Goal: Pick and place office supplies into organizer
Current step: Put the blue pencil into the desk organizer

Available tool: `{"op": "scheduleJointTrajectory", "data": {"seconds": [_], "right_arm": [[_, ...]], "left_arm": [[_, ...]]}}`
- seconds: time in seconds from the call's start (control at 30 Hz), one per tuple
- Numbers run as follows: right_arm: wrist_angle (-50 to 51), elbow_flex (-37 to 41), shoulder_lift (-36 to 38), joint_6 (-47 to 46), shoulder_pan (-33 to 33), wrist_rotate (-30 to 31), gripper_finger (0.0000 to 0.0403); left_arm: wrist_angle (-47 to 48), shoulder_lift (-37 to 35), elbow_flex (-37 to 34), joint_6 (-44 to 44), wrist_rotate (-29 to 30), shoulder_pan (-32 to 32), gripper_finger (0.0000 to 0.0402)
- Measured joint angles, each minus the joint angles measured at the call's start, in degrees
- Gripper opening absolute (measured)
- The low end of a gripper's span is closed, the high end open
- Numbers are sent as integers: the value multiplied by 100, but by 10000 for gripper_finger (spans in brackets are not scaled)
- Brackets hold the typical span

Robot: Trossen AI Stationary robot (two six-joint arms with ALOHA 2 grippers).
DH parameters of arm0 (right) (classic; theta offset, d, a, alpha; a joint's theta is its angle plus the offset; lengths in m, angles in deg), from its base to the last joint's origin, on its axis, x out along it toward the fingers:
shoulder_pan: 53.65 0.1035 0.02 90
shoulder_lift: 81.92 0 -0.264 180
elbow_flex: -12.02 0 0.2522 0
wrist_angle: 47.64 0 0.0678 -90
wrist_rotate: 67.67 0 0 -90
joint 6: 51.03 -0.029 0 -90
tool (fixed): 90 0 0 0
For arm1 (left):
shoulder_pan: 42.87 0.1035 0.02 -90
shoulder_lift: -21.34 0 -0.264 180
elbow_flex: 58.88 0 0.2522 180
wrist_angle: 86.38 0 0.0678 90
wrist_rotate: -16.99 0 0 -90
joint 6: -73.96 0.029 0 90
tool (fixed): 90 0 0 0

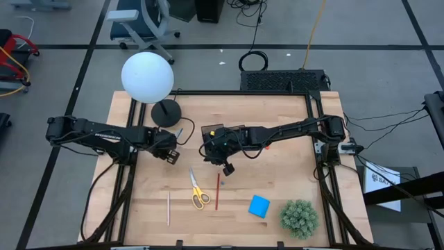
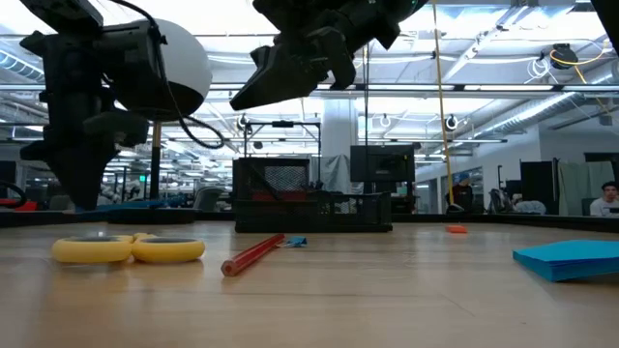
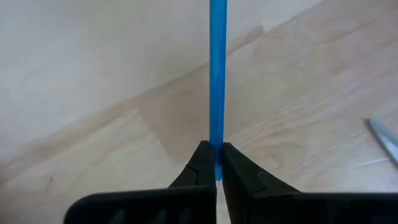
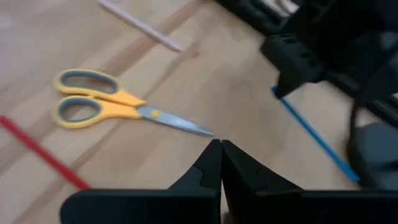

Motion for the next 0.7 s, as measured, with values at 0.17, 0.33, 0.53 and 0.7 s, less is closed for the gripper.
{"op": "scheduleJointTrajectory", "data": {"seconds": [0.17,0.33,0.53,0.7], "right_arm": [[133,-3,190,1,18,264,0],[164,-3,411,-15,20,258,0],[180,-3,651,-46,18,252,0],[194,-1,797,-207,9,251,0]], "left_arm": [[-155,-313,2,219,68,0,0],[-223,-649,9,365,207,0,0],[-392,-998,9,669,304,1,0],[-809,-1244,9,1022,345,0,0]]}}
